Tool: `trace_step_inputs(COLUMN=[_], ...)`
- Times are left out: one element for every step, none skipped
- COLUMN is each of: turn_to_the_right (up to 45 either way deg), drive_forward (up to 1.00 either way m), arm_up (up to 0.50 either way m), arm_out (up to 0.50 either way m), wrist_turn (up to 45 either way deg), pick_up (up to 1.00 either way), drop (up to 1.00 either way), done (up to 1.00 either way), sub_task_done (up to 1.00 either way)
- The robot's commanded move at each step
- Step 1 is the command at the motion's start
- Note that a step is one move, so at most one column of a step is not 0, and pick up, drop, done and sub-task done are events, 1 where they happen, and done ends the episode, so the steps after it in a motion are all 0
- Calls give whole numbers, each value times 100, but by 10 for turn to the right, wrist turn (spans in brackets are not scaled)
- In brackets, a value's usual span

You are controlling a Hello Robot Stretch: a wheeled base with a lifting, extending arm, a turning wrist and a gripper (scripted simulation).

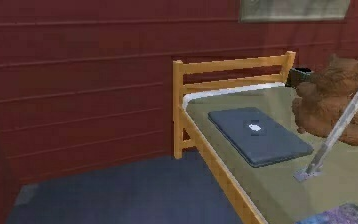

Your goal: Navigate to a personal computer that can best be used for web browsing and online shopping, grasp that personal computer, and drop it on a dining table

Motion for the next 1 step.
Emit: trace_step_inputs(turn_to_the_right=[-450], drive_forward=[0], arm_up=[0], arm_out=[0], wrist_turn=[0], pick_up=[0], drop=[0], done=[0], sub_task_done=[0])
